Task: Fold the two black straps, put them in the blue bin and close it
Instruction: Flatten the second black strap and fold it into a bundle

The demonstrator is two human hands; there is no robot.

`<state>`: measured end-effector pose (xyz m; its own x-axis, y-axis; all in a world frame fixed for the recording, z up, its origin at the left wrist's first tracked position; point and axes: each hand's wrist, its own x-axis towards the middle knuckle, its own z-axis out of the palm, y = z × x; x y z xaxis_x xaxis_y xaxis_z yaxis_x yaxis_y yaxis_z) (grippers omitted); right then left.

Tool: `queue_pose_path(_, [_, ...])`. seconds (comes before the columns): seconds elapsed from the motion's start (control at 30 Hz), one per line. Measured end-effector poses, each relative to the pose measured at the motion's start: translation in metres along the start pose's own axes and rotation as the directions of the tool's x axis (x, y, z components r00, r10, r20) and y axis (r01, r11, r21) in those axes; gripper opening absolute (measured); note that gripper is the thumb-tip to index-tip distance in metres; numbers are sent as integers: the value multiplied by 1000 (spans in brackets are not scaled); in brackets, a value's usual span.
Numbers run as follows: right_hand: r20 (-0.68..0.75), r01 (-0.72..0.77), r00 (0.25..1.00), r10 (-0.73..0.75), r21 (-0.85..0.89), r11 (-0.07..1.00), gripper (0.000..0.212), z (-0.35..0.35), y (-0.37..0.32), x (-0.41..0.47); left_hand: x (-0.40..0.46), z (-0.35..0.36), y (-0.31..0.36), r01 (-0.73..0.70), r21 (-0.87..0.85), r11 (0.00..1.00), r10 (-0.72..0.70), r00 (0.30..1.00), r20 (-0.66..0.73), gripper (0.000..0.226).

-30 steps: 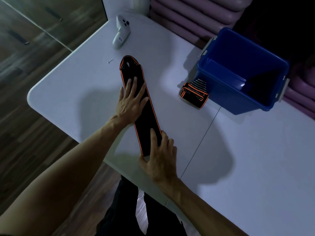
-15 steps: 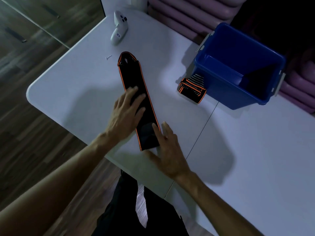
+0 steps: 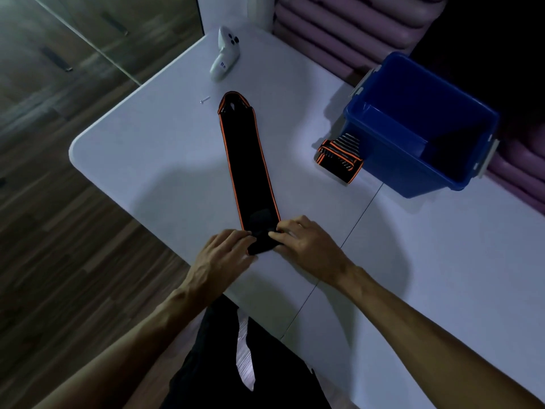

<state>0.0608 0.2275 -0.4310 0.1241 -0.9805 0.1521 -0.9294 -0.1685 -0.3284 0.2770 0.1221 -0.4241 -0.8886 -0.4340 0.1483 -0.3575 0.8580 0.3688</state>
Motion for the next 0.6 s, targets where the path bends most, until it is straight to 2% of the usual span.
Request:
queue_pose_path(0.07, [-10, 5, 1000, -5, 19, 1000, 32, -1, 1, 4, 2, -2, 2, 42, 11, 999, -42, 999, 28, 41])
queue_pose_path(0.17, [17, -43, 999, 42, 85, 995, 30, -7, 3, 12, 11, -9, 7, 138, -81, 987, -133, 989, 61, 50])
queue_pose_path(0.3, [100, -155, 985, 138, 198, 968, 27, -16, 3, 28, 26, -16, 2, 279, -201, 939, -268, 960, 81, 39])
queue_pose_path(0.43, [229, -321, 939, 258, 304, 897, 27, -17, 7, 48, 43, -18, -1, 405, -289, 867, -390, 914, 110, 21])
queue_pose_path(0.53, [210, -383, 921, 327, 348, 856, 21, -17, 2, 53, 53, -22, -2, 540, -309, 783, -517, 841, 160, 16])
queue_pose_path(0.6, [151, -399, 917, 370, 363, 842, 22, -17, -4, 50, 54, -22, 1, 568, -316, 760, -560, 819, 127, 14])
